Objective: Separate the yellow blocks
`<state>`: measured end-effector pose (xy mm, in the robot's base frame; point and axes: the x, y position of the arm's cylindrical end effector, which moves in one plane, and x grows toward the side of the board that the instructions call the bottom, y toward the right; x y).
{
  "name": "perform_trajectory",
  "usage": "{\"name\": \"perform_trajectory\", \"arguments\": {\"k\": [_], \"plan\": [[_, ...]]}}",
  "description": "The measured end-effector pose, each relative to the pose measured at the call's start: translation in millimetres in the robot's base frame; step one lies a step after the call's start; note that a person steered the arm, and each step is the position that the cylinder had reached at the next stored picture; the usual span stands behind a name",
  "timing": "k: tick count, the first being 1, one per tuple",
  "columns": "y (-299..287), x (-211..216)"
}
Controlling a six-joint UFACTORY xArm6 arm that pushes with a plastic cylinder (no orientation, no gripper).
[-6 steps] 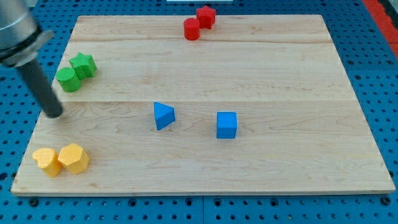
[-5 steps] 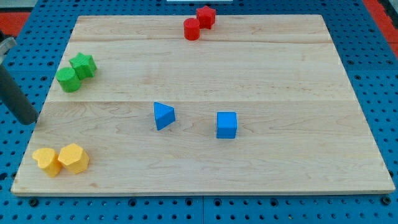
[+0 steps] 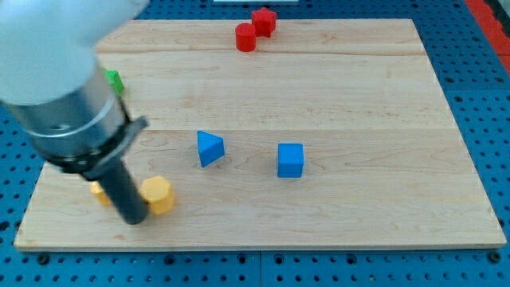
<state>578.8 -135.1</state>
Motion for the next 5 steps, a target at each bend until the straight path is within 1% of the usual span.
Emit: {"name": "perform_trajectory", "arguments": {"k": [1, 2, 3, 4, 5], "plan": [[34.8, -10.2], [30.9, 4.2], [-81.3, 23.2], [-106.7, 0.6], [-85.3, -25.8]]}}
